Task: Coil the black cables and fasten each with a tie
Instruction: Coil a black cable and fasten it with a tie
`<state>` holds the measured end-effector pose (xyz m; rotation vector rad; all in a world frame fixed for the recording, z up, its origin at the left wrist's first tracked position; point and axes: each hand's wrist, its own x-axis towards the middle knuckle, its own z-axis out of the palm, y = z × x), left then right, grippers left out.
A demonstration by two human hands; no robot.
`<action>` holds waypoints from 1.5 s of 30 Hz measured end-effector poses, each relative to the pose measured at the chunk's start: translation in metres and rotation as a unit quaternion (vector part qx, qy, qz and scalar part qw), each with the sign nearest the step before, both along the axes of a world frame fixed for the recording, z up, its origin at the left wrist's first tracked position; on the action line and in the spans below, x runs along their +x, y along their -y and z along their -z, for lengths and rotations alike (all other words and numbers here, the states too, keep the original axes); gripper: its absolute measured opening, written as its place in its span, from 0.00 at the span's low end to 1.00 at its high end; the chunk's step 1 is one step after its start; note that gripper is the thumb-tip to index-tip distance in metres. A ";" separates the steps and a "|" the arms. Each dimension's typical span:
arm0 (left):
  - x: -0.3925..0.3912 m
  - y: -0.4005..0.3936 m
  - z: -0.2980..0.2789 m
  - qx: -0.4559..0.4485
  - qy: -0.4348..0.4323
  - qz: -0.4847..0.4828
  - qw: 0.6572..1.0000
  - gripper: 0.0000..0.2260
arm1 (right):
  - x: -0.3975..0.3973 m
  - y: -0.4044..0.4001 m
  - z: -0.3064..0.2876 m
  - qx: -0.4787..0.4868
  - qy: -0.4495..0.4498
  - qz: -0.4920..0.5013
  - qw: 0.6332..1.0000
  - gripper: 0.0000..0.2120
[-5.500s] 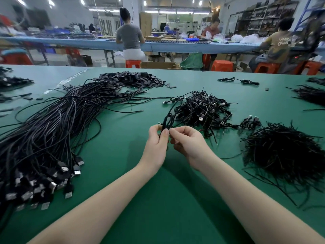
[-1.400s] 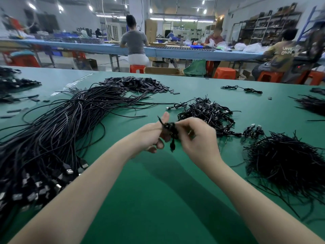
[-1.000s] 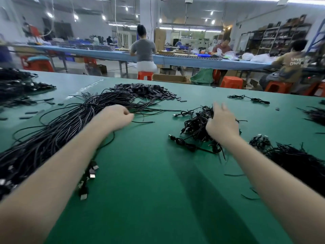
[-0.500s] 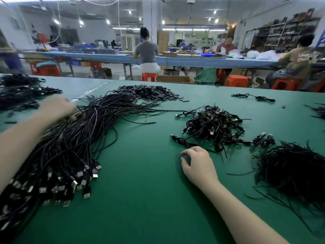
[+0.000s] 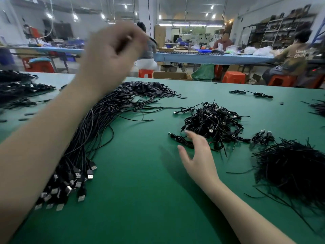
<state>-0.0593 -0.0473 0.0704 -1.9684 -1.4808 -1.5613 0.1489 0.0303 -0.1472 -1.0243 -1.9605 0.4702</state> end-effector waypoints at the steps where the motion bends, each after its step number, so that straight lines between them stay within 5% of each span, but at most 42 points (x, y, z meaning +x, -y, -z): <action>1: 0.019 0.003 0.006 -0.049 -0.043 0.035 0.997 0.07 | 0.000 0.004 -0.011 -0.008 -0.053 -0.022 0.998 0.26; 5: 0.061 -0.013 0.052 -0.239 -0.154 0.048 0.958 0.05 | 0.006 0.017 -0.067 -0.021 -0.211 -0.142 0.967 0.29; 8: 0.064 -0.023 0.082 -0.328 -0.091 0.076 0.937 0.08 | 0.017 0.020 -0.100 -0.095 -0.160 -0.163 0.969 0.18; 11: 0.055 -0.029 0.092 -0.304 -0.077 0.079 0.946 0.12 | 0.027 0.020 -0.108 -0.202 -0.069 -0.160 0.964 0.12; 15: 0.039 -0.039 0.101 -0.257 -0.111 -0.107 0.954 0.17 | 0.029 0.018 -0.105 -0.209 -0.064 -0.129 0.967 0.07; 18: 0.027 -0.044 0.106 -0.323 -0.129 -0.308 0.885 0.29 | 0.028 0.019 -0.104 -0.230 -0.061 -0.130 0.962 0.09; 20: 0.021 -0.046 0.109 -0.414 -0.138 -0.331 0.836 0.33 | 0.028 0.019 -0.105 -0.244 -0.060 -0.133 0.959 0.09; 22: 0.019 -0.050 0.116 -0.538 -0.034 -0.195 0.819 0.34 | 0.028 0.019 -0.104 -0.278 -0.075 -0.154 0.945 0.09; 24: 0.023 -0.053 0.120 -0.605 0.158 0.008 0.780 0.27 | 0.028 0.020 -0.105 -0.317 -0.091 -0.199 0.923 0.09; 27: 0.019 -0.053 0.118 -0.536 0.446 0.269 0.664 0.16 | 0.028 0.021 -0.102 -0.356 -0.082 -0.236 0.900 0.08; 29: 0.010 -0.051 0.111 -0.469 0.532 0.375 0.597 0.17 | 0.029 0.019 -0.099 -0.371 -0.073 -0.236 0.895 0.08; 32: 0.006 -0.049 0.102 -0.394 0.570 0.363 0.623 0.08 | 0.031 0.015 -0.094 -0.380 -0.052 -0.244 0.891 0.08; 37: 0.006 -0.048 0.088 -0.283 0.616 0.316 0.663 0.21 | 0.029 0.015 -0.086 -0.404 0.008 -0.303 0.863 0.12; 45: -0.006 -0.036 0.074 -0.336 0.498 0.232 0.765 0.25 | 0.032 0.011 -0.081 -0.426 0.016 -0.288 0.858 0.13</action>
